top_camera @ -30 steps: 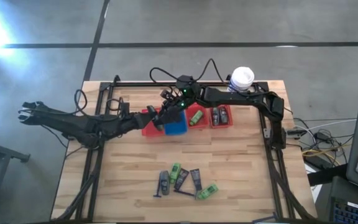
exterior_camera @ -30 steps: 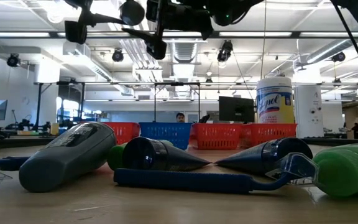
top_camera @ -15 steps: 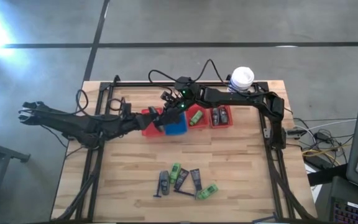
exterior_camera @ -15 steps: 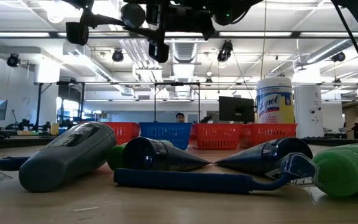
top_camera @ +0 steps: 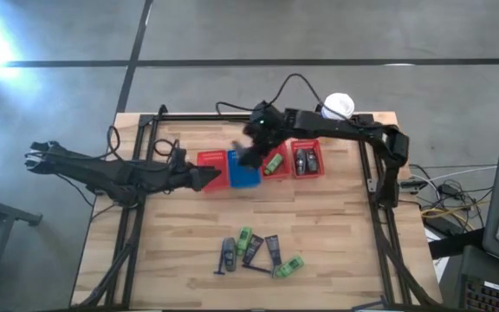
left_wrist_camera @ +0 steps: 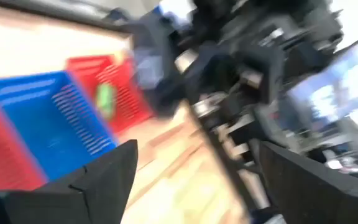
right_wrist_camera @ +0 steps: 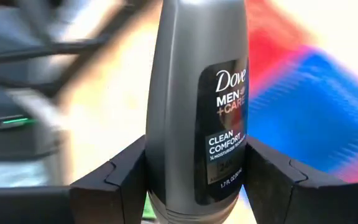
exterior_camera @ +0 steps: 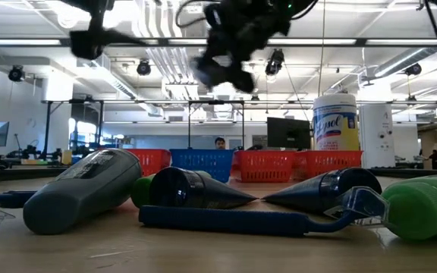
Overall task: Pick & Place Travel size toiletries
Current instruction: Put the gray deodorant into the right red bin
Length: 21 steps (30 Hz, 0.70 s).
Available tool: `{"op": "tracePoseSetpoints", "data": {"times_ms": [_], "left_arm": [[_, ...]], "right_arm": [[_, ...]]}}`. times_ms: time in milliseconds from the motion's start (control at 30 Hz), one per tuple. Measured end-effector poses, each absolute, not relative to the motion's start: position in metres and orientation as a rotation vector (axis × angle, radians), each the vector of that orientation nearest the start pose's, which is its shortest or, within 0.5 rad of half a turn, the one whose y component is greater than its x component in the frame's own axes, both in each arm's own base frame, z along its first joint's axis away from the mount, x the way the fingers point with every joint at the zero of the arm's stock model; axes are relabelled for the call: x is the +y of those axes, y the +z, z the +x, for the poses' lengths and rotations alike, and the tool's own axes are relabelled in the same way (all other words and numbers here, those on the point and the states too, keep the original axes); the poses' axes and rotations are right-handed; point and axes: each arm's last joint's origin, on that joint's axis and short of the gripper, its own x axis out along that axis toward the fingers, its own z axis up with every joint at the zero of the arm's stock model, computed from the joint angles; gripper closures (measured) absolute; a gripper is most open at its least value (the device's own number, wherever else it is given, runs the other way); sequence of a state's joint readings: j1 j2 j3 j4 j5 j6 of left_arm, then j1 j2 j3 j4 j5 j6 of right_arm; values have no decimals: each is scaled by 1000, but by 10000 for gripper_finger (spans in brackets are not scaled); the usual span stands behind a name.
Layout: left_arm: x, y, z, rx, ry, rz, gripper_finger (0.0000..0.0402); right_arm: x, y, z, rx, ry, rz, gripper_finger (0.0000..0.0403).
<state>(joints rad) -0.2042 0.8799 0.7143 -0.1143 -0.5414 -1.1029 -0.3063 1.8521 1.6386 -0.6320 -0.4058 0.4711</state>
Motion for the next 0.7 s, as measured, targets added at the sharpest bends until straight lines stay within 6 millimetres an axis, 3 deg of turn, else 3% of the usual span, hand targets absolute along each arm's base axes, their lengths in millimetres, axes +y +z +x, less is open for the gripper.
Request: {"op": "tracePoseSetpoints", "data": {"times_ms": [167,267,433,700], "left_arm": [[-22,284,179,190,570,-1007,59],[-21,276,175,249,626,-1006,59],[-20,275,174,280,632,-947,59],[-17,273,172,310,643,-914,60]], "right_arm": [[-122,298,347,1002,-508,674,203],[-129,288,320,1108,-681,723,203],[-143,257,284,1167,-828,868,203],[-142,221,274,1140,-872,1006,191]]}}
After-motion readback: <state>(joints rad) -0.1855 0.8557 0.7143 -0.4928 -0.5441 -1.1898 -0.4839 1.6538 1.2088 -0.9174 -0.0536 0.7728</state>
